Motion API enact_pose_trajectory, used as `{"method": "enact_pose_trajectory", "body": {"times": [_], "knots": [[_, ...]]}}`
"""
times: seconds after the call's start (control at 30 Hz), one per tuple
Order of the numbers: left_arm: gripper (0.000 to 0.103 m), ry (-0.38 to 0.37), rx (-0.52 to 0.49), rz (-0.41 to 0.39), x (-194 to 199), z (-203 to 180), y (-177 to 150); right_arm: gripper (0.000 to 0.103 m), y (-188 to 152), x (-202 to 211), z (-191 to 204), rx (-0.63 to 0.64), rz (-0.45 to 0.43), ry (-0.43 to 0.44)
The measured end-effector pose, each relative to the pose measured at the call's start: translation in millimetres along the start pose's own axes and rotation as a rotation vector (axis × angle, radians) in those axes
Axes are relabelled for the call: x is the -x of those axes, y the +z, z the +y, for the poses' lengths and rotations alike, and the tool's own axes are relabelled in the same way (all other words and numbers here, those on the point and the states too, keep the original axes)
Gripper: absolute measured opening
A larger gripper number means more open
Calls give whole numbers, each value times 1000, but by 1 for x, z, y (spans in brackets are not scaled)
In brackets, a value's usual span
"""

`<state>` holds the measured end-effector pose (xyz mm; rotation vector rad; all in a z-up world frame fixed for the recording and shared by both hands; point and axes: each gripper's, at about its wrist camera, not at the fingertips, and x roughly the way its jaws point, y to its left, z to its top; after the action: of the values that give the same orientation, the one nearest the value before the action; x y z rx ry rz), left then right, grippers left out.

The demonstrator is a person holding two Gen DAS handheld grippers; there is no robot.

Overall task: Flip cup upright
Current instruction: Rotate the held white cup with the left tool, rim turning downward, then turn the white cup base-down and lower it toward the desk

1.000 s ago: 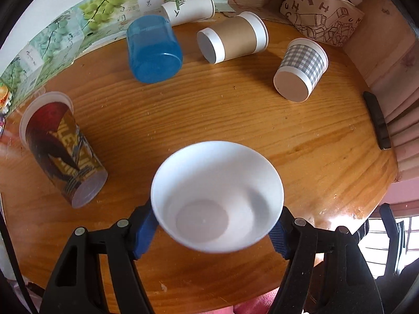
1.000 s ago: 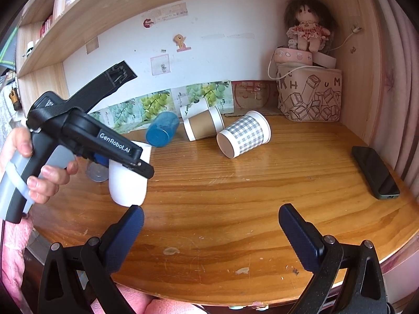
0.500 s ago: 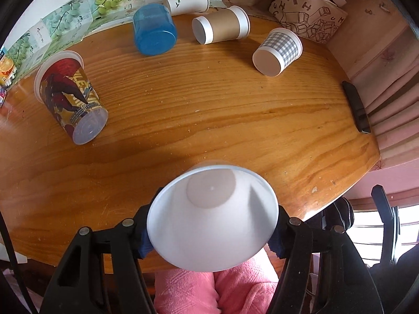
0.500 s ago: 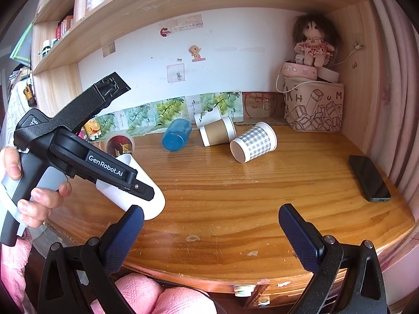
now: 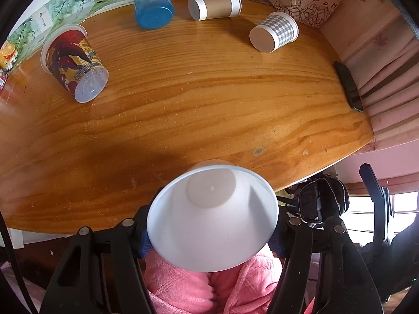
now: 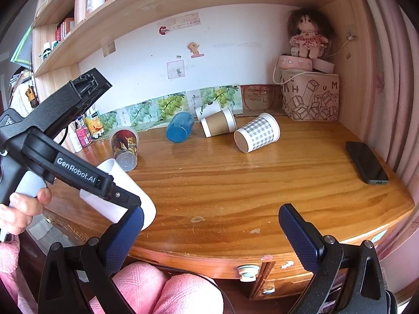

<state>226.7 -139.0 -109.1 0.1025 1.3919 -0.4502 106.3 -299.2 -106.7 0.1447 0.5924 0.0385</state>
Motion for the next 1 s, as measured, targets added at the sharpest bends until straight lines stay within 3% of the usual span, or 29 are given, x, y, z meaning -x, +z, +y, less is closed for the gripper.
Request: {"method": "enact_pose_trajectory", "body": {"times": [0.13, 0.4, 1.0], "knots": [[70, 29, 12, 14, -7, 4, 2, 103, 2, -1, -2, -2, 0, -4], [69, -7, 15, 4, -15, 20, 18, 103, 3, -16, 0, 12, 28, -17], [72, -286, 141, -72, -17, 102, 27, 103, 12, -52, 49, 135, 76, 2]]}}
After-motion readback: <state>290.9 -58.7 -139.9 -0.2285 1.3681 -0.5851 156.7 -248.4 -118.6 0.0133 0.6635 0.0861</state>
